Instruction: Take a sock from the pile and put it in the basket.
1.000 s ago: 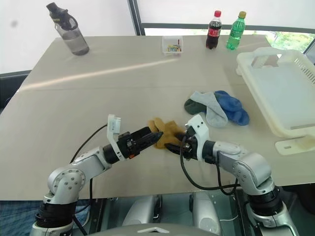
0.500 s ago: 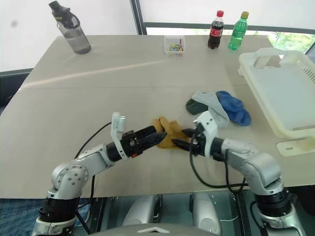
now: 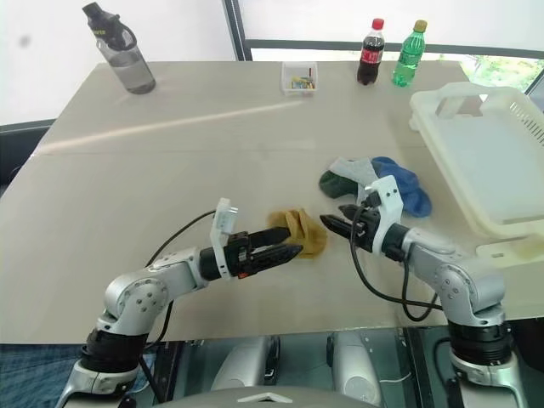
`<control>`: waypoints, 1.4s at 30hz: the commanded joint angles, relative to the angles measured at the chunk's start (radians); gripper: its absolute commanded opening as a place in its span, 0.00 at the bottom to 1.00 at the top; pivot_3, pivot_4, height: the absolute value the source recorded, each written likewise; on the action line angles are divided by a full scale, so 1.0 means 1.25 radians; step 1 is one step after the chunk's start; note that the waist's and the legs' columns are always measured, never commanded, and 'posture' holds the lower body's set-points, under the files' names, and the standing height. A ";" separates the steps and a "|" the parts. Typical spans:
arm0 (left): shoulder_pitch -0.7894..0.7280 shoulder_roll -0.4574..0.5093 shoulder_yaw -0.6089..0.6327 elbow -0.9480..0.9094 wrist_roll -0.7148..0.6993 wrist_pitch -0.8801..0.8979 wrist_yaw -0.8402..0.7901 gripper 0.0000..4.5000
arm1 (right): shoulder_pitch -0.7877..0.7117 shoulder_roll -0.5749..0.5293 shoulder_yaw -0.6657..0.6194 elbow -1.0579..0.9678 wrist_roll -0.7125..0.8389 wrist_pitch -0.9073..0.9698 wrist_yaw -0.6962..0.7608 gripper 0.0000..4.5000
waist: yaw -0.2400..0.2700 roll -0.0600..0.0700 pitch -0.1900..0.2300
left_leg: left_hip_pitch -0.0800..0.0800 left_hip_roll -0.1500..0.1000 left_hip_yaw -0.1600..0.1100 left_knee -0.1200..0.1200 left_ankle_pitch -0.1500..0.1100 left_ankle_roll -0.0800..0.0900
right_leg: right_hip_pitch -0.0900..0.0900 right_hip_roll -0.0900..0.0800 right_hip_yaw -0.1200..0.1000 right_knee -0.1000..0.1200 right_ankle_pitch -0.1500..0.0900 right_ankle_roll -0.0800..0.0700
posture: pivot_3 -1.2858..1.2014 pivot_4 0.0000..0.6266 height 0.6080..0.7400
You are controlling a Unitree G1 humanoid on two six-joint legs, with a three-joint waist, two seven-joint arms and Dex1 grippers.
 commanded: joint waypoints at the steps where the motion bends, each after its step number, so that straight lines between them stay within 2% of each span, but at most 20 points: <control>1: -0.013 -0.005 -0.015 0.004 0.020 -0.005 -0.020 0.97 | -0.001 0.004 -0.002 -0.046 0.033 0.021 -0.012 0.67 | 0.000 0.000 0.000 | 0.000 0.000 0.000 0.000 0.000 0.000 | 0.000 0.000 0.000 0.000 0.000 0.000 | 0.52 0.24 1.00; 2: -0.015 -0.007 -0.018 0.008 0.024 -0.006 -0.023 0.97 | 0.002 0.007 0.006 -0.052 0.036 0.027 -0.017 0.67 | 0.000 0.000 0.000 | 0.000 0.000 0.000 0.000 0.000 0.000 | 0.000 0.000 0.000 0.000 0.000 0.000 | 0.52 0.24 1.00; 3: -0.018 -0.009 -0.021 0.013 0.029 -0.006 -0.027 0.99 | 0.003 0.010 0.015 -0.057 0.035 0.032 -0.022 0.72 | 0.000 0.000 0.000 | 0.000 0.000 0.000 0.000 0.000 0.000 | 0.000 0.000 0.000 0.000 0.000 0.000 | 0.52 0.24 1.00; 5: -0.022 -0.011 -0.027 0.020 0.038 -0.007 -0.035 1.00 | 0.002 0.015 0.024 -0.064 0.040 0.042 -0.030 0.84 | 0.000 0.000 0.000 | 0.000 0.000 0.000 0.000 0.000 0.000 | 0.000 0.000 0.000 0.000 0.000 0.000 | 0.52 0.24 1.00; 6: -0.023 -0.012 -0.029 0.022 0.043 -0.008 -0.038 1.00 | 0.001 0.016 0.025 -0.067 0.045 0.046 -0.034 0.95 | 0.000 0.000 0.000 | 0.000 0.000 0.000 0.000 0.000 0.000 | 0.000 0.000 0.000 0.000 0.000 0.000 | 0.52 0.24 1.00; 7: -0.023 -0.011 -0.032 0.024 0.047 -0.008 -0.044 1.00 | -0.001 0.018 0.025 -0.070 0.050 0.051 -0.036 0.99 | 0.000 0.000 0.000 | 0.000 0.000 0.000 0.000 0.000 0.000 | 0.000 0.000 0.000 0.000 0.000 0.000 | 0.52 0.24 1.00; 19: -0.015 -0.021 -0.036 0.031 0.078 -0.012 -0.071 1.00 | -0.024 0.030 0.085 -0.059 0.045 0.095 -0.064 0.99 | -0.001 0.000 0.000 | 0.001 0.000 0.000 0.000 0.000 0.000 | 0.000 0.000 0.000 0.001 0.000 0.000 | 0.52 0.24 1.00; 27: -0.014 -0.025 -0.036 0.034 0.095 -0.016 -0.087 1.00 | -0.052 0.049 0.145 0.003 -0.028 0.107 -0.102 0.99 | 0.000 0.000 0.000 | 0.001 0.000 0.000 0.001 0.000 0.000 | 0.001 0.000 0.000 0.002 0.000 0.000 | 0.52 0.24 1.00; 42: 0.007 0.038 -0.001 0.009 0.105 -0.036 -0.128 1.00 | -0.054 0.067 0.152 0.046 -0.089 0.121 -0.131 0.99 | -0.004 0.000 -0.001 | 0.004 0.000 0.001 0.001 0.000 0.000 | 0.001 0.001 0.002 0.007 0.000 0.000 | 0.52 0.24 1.00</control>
